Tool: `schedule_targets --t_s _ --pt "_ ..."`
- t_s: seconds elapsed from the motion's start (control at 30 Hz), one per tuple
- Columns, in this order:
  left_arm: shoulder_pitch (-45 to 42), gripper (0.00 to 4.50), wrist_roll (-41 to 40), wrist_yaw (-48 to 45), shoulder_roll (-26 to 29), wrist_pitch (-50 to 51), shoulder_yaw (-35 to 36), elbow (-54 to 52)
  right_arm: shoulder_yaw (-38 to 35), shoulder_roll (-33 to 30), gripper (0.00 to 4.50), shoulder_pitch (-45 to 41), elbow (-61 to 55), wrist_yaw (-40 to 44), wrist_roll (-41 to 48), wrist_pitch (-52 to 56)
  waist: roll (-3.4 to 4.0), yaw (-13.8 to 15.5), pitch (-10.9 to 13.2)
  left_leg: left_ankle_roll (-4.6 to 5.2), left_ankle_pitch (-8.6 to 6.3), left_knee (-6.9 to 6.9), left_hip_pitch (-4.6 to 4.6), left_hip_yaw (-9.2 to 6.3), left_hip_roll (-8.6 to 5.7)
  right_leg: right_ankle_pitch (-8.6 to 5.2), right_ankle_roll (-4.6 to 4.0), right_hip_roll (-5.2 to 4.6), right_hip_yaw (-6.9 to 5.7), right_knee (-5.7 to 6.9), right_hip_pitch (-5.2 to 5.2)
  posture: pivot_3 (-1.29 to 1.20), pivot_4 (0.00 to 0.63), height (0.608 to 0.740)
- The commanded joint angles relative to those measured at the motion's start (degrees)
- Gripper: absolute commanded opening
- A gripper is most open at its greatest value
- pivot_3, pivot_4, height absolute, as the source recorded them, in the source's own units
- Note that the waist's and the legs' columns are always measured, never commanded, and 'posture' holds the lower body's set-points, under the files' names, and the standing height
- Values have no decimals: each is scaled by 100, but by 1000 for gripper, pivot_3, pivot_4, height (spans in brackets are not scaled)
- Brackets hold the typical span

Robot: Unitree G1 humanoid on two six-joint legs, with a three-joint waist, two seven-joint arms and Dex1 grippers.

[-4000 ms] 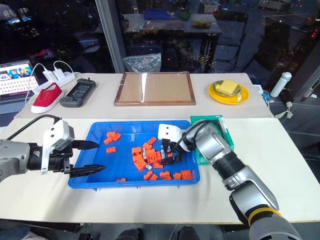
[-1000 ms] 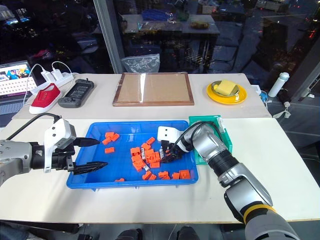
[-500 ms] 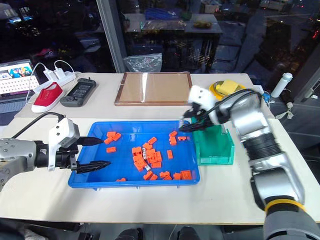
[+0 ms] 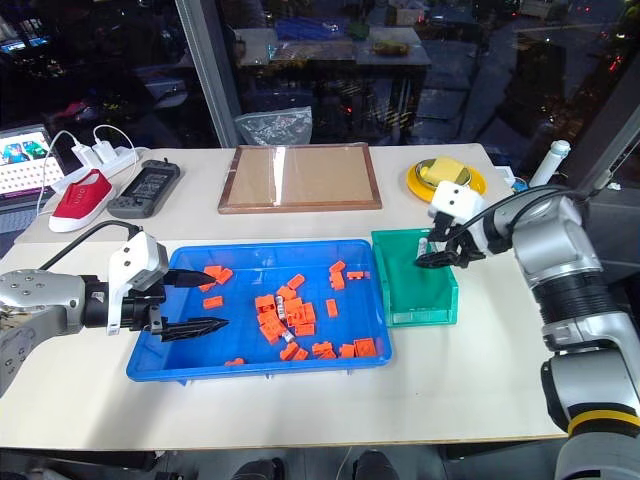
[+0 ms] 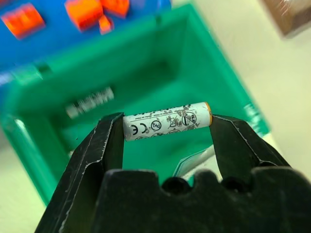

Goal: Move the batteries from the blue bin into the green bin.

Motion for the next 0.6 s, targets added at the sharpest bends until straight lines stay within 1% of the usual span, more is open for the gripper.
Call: schedule_targets --t_s 0.03,0.17,0.23,0.27,0.3,0.33,0.37,0.6 --pt "-32 4500 9 -7 21 -31 101 -140 173 135 2550 -256 567 -380 -448 -587 0 5 0 0 0 0 0 0 0 0 0 0 0 0 0 0 150 740" --pt "102 4500 -43 53 29 51 228 -238 276 197 2550 -486 1039 -656 -773 -941 1 38 3 -1 0 1 -6 0 -6 0 0 -4 3 -3 -1 0 150 740" --pt "186 4500 -41 74 28 62 271 -276 275 211 3558 -604 1081 -673 -849 -974 1 42 3 -1 0 1 -8 2 -7 0 0 -4 10 -4 -2 0 150 740" --pt "211 4500 -41 77 29 62 286 -286 275 217 3716 -641 1089 -676 -873 -985 2 43 3 -1 0 1 -7 2 -7 0 0 -3 11 -4 -2 0 150 740" --pt "231 4500 -54 90 25 72 301 -305 285 206 3978 -694 1067 -699 -925 -1028 1 43 3 -1 0 0 -5 2 -7 0 0 -2 12 -3 -2 0 150 740" --pt "243 4500 -62 98 25 76 311 -314 280 199 4395 -742 1020 -692 -946 -1037 1 40 3 -1 0 0 -4 2 -5 0 0 -1 11 -3 -1 0 150 740" --pt "253 4500 -67 101 26 76 321 -314 255 194 4477 -781 886 -630 -922 -997 1 37 3 -1 0 0 -4 2 -4 0 0 0 11 -4 -1 0 150 740" --pt "255 4500 -57 81 54 67 345 -287 -6 182 4477 -841 97 -301 -612 -626 2 37 3 0 0 0 -3 1 -5 0 0 0 13 -1 -1 0 150 740"
